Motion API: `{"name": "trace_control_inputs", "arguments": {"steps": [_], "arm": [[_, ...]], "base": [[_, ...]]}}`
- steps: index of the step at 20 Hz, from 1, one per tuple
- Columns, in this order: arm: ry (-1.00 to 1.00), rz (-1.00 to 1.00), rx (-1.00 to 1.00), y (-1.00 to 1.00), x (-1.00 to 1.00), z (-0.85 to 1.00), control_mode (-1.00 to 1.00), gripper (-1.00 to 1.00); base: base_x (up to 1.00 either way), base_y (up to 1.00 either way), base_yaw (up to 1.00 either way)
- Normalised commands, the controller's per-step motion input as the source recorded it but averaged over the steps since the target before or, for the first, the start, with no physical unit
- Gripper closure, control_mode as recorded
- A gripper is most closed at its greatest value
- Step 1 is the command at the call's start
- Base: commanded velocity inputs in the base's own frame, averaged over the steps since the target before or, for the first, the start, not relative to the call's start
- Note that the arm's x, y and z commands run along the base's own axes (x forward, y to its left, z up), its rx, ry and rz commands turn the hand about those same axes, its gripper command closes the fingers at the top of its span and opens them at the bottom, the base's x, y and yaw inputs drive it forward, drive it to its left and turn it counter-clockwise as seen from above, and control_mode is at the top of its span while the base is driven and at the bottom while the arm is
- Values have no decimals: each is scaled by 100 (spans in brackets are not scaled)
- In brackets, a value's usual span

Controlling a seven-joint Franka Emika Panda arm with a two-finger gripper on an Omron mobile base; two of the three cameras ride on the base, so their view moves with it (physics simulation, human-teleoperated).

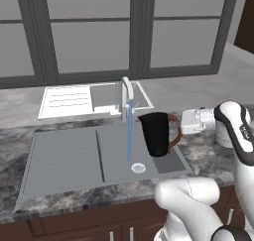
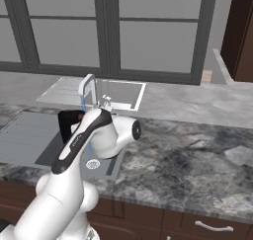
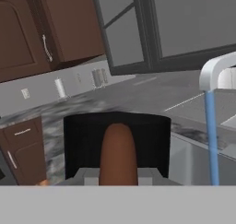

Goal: Turn on the sink faucet and place the jug under the water for a few seconds to fill it up.

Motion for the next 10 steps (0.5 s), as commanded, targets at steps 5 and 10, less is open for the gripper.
{"name": "trace_control_inputs", "arguments": {"steps": [5,10], "arm": [[0,0,0,8,22,-5,-100,100],[0,0,0,9,24,-2,-100,100]], "base": [[0,0,0],[0,0,0]]}}
